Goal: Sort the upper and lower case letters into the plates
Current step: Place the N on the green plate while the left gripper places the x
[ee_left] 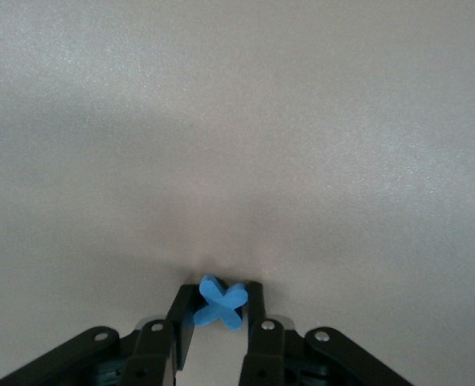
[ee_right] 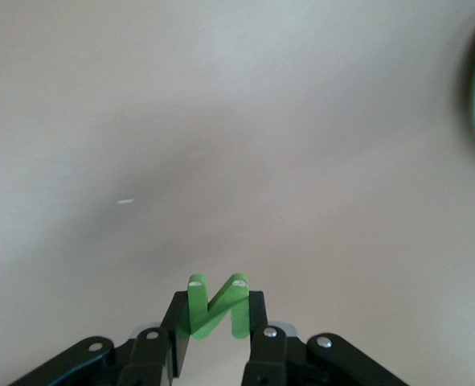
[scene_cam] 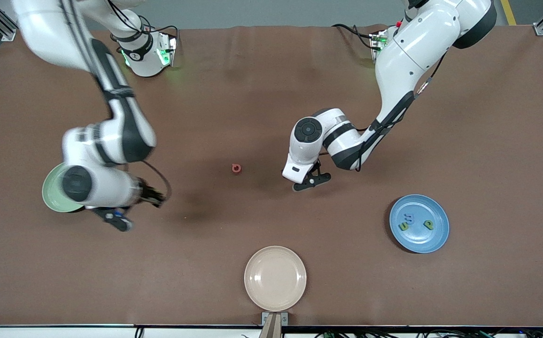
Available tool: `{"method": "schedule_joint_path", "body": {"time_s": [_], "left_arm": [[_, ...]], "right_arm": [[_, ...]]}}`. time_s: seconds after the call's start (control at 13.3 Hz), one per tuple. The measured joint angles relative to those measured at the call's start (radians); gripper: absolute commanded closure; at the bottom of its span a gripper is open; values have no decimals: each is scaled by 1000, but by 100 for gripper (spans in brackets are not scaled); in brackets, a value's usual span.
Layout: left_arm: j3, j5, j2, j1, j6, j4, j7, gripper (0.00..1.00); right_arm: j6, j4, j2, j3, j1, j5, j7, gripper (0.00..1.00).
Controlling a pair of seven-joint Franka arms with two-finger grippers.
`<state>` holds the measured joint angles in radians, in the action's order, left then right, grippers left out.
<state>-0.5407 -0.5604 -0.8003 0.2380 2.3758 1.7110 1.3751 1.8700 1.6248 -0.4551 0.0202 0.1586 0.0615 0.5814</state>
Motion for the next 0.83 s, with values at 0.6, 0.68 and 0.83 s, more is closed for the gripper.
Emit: {"method": "schedule_joint_path", "body": {"time_s": [0.6,0.68,0.83], "left_arm": [[11,-3,20,-126,-24,-151,-4,100],[11,-5,28,-164,-29,-163,-27,100],[11,-6,41,-253,-47,-170,-151,100]], "right_arm": [[169,157,2,3,-446,-47,-927,89],[209,163,-26,2,-466,-47,-980,89],[289,184,-75,2,-489,-48,-1030,88]]}}
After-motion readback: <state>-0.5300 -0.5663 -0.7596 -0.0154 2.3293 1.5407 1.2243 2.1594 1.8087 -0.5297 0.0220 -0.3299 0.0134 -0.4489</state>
